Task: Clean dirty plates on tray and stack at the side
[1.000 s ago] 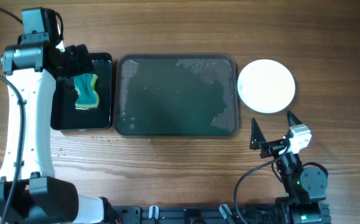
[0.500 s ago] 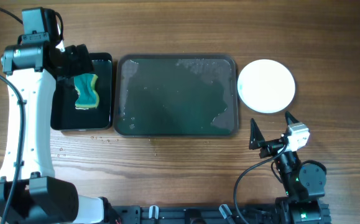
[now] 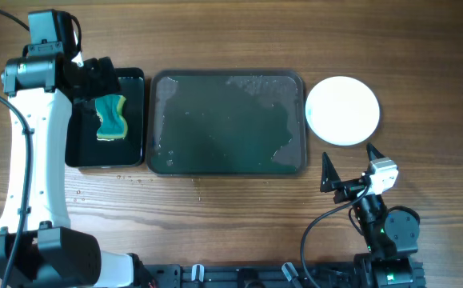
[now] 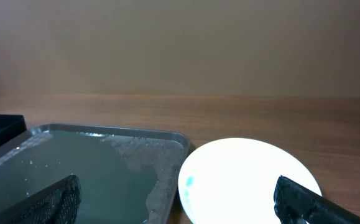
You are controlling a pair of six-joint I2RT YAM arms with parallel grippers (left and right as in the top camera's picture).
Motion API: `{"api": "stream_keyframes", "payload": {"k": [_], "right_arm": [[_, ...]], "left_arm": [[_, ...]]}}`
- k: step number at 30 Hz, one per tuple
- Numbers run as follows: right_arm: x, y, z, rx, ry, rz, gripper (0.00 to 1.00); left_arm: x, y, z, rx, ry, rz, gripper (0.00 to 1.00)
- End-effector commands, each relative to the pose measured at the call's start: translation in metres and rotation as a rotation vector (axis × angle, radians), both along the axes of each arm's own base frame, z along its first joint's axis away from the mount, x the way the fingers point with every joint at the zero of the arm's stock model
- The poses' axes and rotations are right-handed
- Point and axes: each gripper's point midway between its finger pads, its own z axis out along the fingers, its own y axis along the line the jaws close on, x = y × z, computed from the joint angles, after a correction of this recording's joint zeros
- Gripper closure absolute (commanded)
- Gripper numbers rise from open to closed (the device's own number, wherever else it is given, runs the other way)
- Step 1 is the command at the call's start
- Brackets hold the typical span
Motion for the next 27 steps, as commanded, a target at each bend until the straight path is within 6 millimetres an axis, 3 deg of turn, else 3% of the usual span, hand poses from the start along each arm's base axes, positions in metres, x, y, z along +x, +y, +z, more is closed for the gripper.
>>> {"api": "stream_keyframes", "payload": {"k": [1, 4, 27], "right_arm": [[-0.0022, 0.0044, 0.0060, 0.013, -0.025, 0.023, 0.00], [-0.0045, 0.0043, 0.0148, 0.016, -0.063, 0.024, 0.00], [-0.0043, 0.0043, 0.0139, 0.016, -0.059, 0.024, 0.00]], "left_arm": [[0.0016, -0.0005, -0.0025, -0.009, 0.002, 0.006, 0.00], [0.0016, -0.0005, -0.0025, -0.009, 0.002, 0.006, 0.00], [0.0016, -0.0005, -0.0025, -0.009, 0.002, 0.006, 0.00]]}}
